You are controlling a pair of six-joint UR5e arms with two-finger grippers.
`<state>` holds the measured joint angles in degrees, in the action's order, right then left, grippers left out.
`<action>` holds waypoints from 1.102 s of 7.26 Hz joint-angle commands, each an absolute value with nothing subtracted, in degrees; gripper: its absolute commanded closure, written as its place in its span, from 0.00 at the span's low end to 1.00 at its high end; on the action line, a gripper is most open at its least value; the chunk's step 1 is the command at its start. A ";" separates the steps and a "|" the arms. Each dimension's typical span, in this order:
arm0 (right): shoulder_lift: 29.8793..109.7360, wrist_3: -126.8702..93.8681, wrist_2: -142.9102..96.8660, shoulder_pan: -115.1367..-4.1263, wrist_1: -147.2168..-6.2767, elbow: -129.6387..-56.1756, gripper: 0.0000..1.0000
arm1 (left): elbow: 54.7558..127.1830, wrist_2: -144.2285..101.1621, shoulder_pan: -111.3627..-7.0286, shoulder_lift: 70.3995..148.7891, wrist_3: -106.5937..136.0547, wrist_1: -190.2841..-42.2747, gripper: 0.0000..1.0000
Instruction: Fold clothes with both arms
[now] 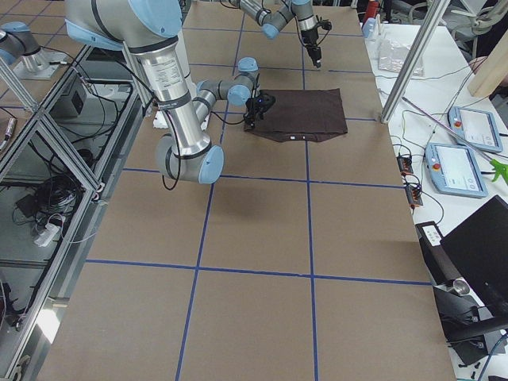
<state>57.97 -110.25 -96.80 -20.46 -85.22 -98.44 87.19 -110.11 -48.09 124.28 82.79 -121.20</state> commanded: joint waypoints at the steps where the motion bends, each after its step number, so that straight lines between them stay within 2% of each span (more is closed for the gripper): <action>1: 59.84 -110.22 -97.03 -20.04 -85.60 -100.44 0.27 | 87.19 -110.04 -48.08 124.28 82.79 -121.20 0.49; 2: 61.33 -110.30 -97.12 -19.26 -85.69 -102.11 0.27 | 87.19 -110.04 -48.08 124.28 82.79 -121.20 0.49; 8: 60.56 -110.04 -96.86 -18.54 -85.69 -101.78 0.27 | 87.10 -109.95 -48.08 124.28 82.79 -121.20 0.48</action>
<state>60.62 -110.18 -96.88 -18.34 -85.68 -101.78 87.11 -109.96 -48.08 124.28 82.79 -121.20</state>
